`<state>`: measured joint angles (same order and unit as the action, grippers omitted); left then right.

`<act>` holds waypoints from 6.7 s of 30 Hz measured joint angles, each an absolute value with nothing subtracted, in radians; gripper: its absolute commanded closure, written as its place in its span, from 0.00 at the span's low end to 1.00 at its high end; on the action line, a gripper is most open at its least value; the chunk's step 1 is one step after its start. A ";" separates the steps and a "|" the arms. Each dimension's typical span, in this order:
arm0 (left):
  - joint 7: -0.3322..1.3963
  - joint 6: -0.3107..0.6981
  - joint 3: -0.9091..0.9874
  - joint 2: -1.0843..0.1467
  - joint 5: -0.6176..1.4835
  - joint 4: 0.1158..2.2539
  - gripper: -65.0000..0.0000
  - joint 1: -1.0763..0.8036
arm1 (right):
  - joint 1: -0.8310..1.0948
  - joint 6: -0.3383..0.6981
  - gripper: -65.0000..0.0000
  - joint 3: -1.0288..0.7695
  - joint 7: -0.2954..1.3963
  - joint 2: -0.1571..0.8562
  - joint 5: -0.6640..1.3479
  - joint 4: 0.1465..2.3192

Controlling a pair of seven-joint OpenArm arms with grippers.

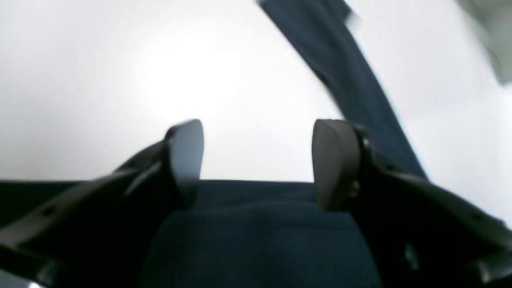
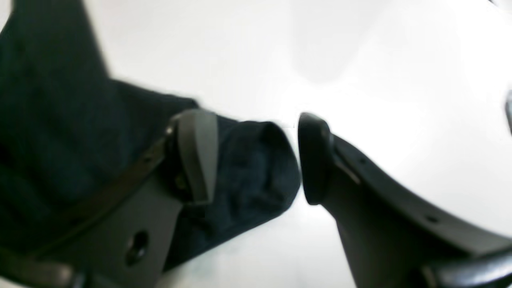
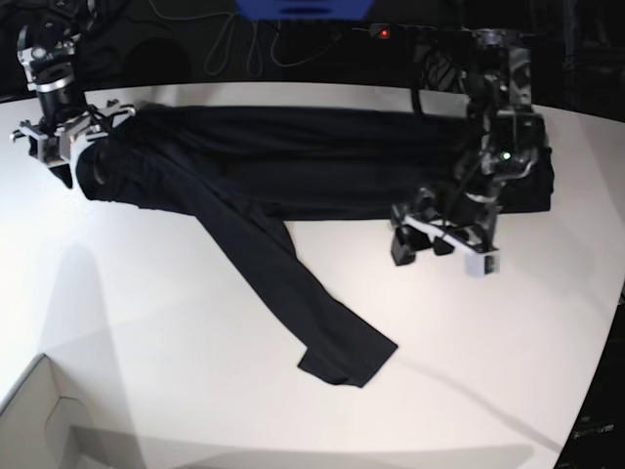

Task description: Layout the t-shirt on the table in an organized manner, then fold the t-shirt properly

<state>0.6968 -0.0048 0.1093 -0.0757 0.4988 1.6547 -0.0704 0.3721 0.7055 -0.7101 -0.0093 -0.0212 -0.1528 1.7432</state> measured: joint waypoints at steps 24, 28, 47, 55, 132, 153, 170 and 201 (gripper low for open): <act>0.397 0.008 -0.110 0.153 0.393 0.898 0.37 0.326 | 0.383 0.702 0.50 -0.763 -0.010 -0.017 -0.157 1.744; 0.349 0.014 -0.144 0.152 0.394 0.846 0.53 0.347 | 0.382 0.702 0.50 -0.762 -0.011 -0.017 -0.157 1.744; 0.448 -0.017 -0.140 0.001 0.652 1.192 1.00 0.230 | 0.377 0.703 0.50 -0.756 -0.012 -0.020 -0.157 1.741; 0.488 -0.082 -0.134 -0.119 0.776 1.504 1.00 0.072 | 0.380 0.702 0.50 -0.708 -0.010 -0.036 -0.157 1.741; 0.494 -0.123 0.174 -0.154 0.775 1.567 0.51 -0.021 | 0.416 0.701 0.50 -0.541 -0.009 -0.067 -0.158 1.740; 0.470 -0.121 -0.157 -0.150 0.606 1.039 0.52 0.316 | 0.381 0.702 0.50 -0.540 -0.011 -0.064 -0.282 1.740; 0.464 -0.097 -0.205 -0.210 0.626 1.027 1.00 0.307 | 0.366 0.702 0.50 -0.540 -0.012 -0.075 -0.284 1.740; 0.720 -0.113 0.577 -0.193 0.692 1.928 1.00 -0.379 | 0.369 0.702 0.50 -0.465 -0.011 -0.074 -0.282 1.741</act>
